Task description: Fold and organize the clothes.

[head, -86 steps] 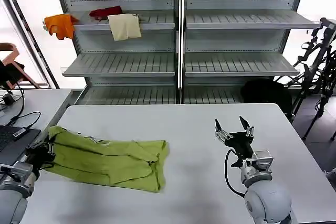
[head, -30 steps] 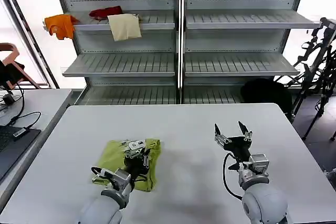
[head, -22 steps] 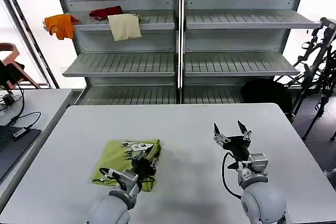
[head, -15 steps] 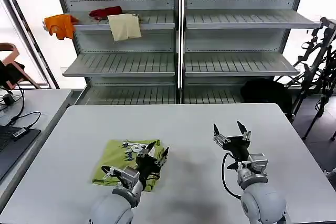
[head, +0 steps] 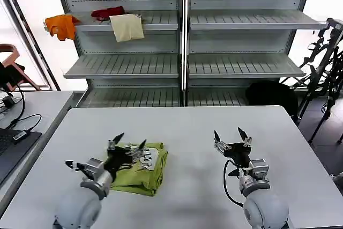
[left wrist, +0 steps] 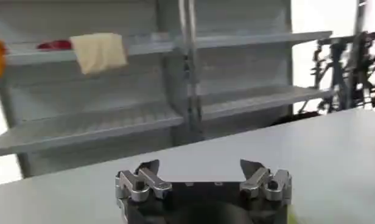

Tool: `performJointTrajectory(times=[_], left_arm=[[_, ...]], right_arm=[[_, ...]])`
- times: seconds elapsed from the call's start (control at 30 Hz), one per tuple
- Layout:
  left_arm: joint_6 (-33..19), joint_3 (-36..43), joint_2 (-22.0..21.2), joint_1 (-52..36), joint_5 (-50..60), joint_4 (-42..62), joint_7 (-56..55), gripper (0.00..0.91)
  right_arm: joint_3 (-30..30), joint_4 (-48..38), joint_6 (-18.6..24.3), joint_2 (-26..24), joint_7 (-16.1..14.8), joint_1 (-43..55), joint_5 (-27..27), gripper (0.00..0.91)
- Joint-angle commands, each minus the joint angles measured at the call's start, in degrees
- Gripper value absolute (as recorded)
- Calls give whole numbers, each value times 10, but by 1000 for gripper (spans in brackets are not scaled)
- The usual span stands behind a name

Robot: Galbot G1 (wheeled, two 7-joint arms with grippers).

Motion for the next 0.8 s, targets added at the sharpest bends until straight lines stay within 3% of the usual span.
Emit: performJointTrajectory(times=[0.03,0.37,0.8], left_arm=[[-14,-126,25,66,-37,53,37,907],[7,-111,5,110,-39,52,17,907],[32,-106,-15,92,-196,42,-30,907]], right_arm=[[-1,-2,0,0,-1,0,-1,907],[2,-4,0,-1,-3,1,0,907],[2,0,1,-1,-3,-2,0,907]])
